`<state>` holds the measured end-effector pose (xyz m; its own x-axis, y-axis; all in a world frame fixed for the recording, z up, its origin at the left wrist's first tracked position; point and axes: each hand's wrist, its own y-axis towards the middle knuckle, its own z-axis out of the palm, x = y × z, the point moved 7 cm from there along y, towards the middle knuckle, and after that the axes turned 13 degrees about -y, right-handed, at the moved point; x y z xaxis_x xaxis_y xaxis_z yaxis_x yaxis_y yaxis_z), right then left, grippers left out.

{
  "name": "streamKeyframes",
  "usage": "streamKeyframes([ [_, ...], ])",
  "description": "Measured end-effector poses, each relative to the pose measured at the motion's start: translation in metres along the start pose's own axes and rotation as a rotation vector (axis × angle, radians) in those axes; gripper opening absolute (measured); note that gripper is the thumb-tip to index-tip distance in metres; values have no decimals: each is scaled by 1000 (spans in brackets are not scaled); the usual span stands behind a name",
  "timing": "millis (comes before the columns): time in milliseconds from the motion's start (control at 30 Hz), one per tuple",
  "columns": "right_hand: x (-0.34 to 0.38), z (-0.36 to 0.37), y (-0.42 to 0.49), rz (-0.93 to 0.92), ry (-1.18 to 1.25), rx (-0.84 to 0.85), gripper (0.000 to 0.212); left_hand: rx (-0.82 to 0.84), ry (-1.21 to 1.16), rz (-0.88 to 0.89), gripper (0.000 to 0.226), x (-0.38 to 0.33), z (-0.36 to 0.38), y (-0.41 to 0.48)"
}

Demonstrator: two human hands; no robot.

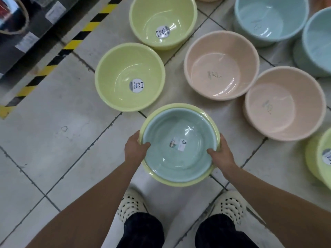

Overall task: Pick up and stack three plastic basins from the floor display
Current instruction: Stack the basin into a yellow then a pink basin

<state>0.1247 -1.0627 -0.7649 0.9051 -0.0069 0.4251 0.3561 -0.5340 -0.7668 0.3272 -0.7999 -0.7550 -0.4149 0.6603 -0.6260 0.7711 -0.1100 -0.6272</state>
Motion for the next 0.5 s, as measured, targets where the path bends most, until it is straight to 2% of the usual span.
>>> streamKeyframes([
  [267, -7, 13, 27, 45, 37, -3, 71, 32, -80, -76, 59, 19, 15, 24],
  [500, 5, 1, 27, 82, -84, 19, 64, 50, -46, -104, 32, 15, 5, 28],
])
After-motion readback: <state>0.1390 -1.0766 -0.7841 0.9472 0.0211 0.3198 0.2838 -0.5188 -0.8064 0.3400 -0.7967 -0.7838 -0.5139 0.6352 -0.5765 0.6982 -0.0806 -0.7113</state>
